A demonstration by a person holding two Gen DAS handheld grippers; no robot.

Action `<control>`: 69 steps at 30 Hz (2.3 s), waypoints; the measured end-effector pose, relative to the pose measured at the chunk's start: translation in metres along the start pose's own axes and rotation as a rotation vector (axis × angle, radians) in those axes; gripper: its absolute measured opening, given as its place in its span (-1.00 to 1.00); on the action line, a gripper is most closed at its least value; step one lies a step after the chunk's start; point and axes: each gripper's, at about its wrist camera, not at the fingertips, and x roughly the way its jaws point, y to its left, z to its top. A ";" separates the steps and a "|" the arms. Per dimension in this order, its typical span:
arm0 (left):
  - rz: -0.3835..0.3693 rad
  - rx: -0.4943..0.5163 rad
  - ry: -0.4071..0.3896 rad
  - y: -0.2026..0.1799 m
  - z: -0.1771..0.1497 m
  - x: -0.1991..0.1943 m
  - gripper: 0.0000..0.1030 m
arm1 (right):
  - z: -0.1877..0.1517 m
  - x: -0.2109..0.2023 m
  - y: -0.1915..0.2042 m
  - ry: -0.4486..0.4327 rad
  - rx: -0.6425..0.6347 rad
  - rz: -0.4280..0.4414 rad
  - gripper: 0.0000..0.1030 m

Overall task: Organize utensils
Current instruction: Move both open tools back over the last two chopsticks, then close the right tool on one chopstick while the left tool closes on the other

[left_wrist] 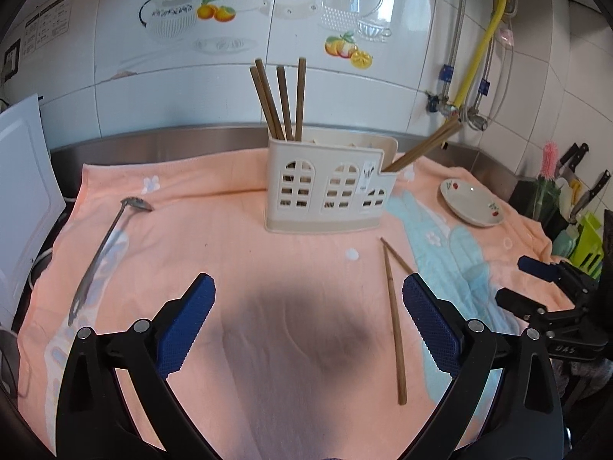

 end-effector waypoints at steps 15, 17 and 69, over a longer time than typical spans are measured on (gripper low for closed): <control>0.011 -0.036 0.056 0.006 -0.028 0.013 0.89 | -0.030 0.032 0.004 0.080 0.016 0.021 0.44; 0.014 -0.039 0.063 0.007 -0.031 0.014 0.88 | -0.032 0.034 0.004 0.088 0.019 0.025 0.35; -0.193 0.090 0.284 -0.084 -0.079 0.095 -0.63 | -0.039 0.035 -0.020 0.109 0.067 0.016 -0.88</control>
